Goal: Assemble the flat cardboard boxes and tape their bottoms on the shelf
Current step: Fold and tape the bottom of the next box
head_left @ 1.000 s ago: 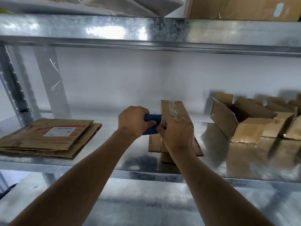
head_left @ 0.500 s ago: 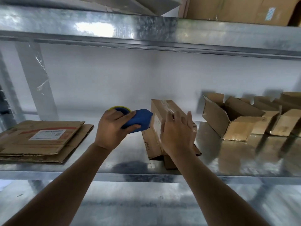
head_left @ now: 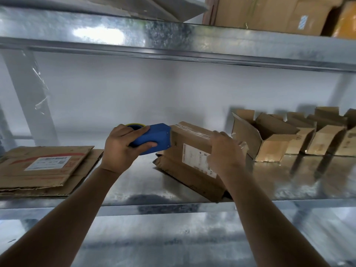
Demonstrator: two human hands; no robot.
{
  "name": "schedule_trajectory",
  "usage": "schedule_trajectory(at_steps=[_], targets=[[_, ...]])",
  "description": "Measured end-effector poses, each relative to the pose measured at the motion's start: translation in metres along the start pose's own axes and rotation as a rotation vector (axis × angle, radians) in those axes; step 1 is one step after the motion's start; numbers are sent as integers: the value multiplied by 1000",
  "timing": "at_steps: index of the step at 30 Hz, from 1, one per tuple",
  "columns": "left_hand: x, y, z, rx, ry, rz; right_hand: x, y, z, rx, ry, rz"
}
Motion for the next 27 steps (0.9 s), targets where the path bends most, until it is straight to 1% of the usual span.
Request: schedule_trajectory(at_steps=[2,5,8,10,14,17,20,22,23,25,27], targets=[[1,3,1,-28,-4,30,2,0,1,-50,24,-2],[2,7,6,-65,-35,74,5,12,-8,-173,14,34],[2,9,11,-117,-48,86,8,18,-19,-242,-30,43],[2,14,14,-146,-41,129,8,17,-22,-259,-70,64],[-1,25,18,-217,-33,228,4,11,-24,-173,-93,107],[-1,33,21,-314,-41,323,6,3,-15,-46,-102,110],[0,38,25,-386,-43,381,6,8,-15,62,3,239],[0,41,28,-429,-44,403,9,9,-16,78,16,279],[0,42,31,-442,-48,411,13,6,-14,51,-21,256],[-3,44,36,-444,-52,425,17,-1,-5,-56,-90,136],[-7,47,40,-437,-44,429,16,3,-3,-105,-61,47]])
Point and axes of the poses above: each hand's wrist, its own x-axis towards the middle knuckle, its own z-axis out of the back of the hand, y = z × x, the point moved 9 cm from there along x, towards the middle knuckle, and after that the axes turned 5 degrees about -z, right-handed, at the moved point
